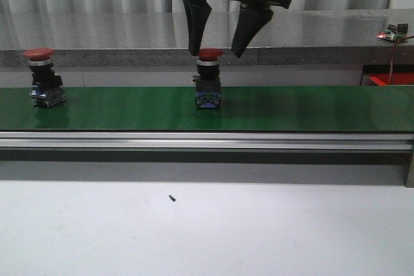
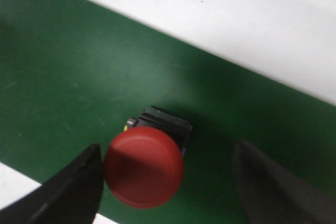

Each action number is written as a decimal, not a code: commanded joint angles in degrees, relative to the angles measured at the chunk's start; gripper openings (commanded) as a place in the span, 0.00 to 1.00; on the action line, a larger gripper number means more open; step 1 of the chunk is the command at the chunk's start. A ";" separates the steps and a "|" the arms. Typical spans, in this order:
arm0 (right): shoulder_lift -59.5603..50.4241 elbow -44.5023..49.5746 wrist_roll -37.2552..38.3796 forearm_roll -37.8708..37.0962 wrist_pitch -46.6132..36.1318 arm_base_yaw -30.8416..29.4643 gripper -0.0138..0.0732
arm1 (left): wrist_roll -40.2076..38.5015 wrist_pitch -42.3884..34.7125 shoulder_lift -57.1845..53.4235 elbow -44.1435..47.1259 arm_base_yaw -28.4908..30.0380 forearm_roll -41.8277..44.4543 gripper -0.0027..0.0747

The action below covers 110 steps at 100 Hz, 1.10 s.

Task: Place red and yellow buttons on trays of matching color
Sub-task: 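Lower the right gripper onto the red button, grasp and lift it, then carry the red button into the red tray and release it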

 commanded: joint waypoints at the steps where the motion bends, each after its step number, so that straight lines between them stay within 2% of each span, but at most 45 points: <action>1: -2.84 -1.89 0.03 -1.56 -1.09 -0.39 0.86 | -0.06 -2.99 -0.82 -1.42 -0.14 -1.76 0.01; 16: -1.15 -1.89 0.08 -1.56 -1.83 -0.39 0.88 | -0.06 -2.99 -0.82 -1.42 -0.14 -1.76 0.01; 23: -0.52 -1.89 0.71 -1.56 -1.34 -0.39 0.85 | -0.06 -2.99 -0.82 -1.42 -0.14 -1.76 0.01; 30: -0.16 -1.89 1.05 -1.49 -0.36 -0.39 0.76 | -0.06 -2.99 -0.82 -1.42 -0.14 -1.76 0.01; 45: -0.18 -1.89 1.16 -1.49 1.39 -0.39 0.50 | -0.06 -2.99 -0.82 -1.42 -0.14 -1.76 0.01; 54: -0.63 -1.89 1.16 -1.54 2.09 -0.39 0.42 | -0.06 -2.99 -0.82 -1.42 -0.14 -1.76 0.01; 82: -5.90 -1.89 1.16 -4.71 5.11 -2.18 0.41 | -0.06 -2.99 -0.82 -1.42 -0.14 -1.76 0.01; 96: -10.15 -1.89 1.16 -4.93 5.11 -6.84 0.41 | -0.06 -2.99 -0.82 -1.42 -0.14 -1.76 0.01; 110: -12.91 -1.89 0.00 -4.93 5.11 -14.10 0.41 | -0.06 -2.99 -0.82 -1.42 -0.14 -1.76 0.01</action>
